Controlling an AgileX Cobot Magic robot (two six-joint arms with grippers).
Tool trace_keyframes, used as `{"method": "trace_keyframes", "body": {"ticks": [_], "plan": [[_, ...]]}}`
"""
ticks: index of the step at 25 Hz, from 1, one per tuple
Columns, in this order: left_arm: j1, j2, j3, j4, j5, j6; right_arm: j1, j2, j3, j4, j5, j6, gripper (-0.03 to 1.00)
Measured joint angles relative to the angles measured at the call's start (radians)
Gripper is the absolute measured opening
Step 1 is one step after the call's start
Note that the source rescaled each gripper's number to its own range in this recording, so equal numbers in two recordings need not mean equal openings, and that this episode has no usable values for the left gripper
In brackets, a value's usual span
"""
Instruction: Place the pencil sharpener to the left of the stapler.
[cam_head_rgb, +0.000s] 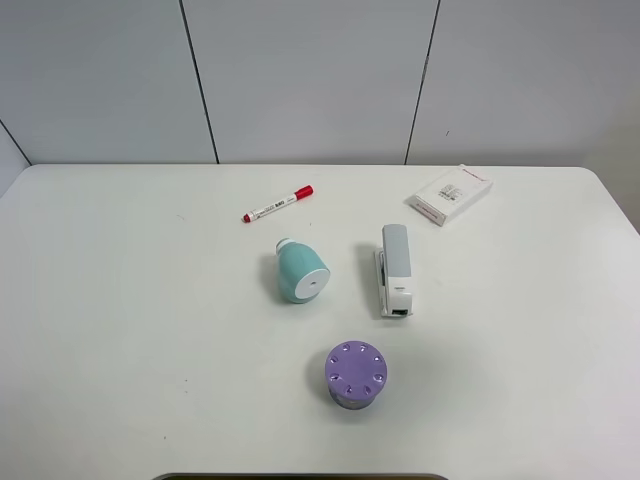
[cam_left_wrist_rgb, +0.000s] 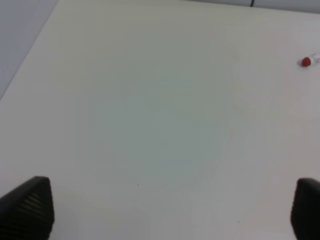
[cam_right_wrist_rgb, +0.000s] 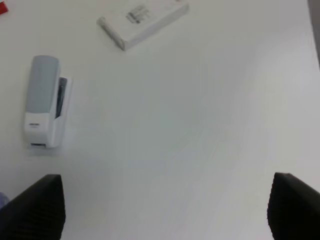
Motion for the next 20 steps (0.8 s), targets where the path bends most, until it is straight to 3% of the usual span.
{"method": "trace_keyframes", "body": {"ticks": [5,11,20], "plan": [[0.000,0.000,0.000,0.000,0.000,0.000,-0.076,-0.217,0.156,0.000,-0.084,0.000,0.79],[0.000,0.000,0.000,0.000,0.000,0.000,-0.125,-0.405,0.307,0.005,-0.100,0.000,0.79],[0.000,0.000,0.000,0.000,0.000,0.000,-0.125,-0.459,0.409,0.008,-0.116,-0.018,0.79]]}}
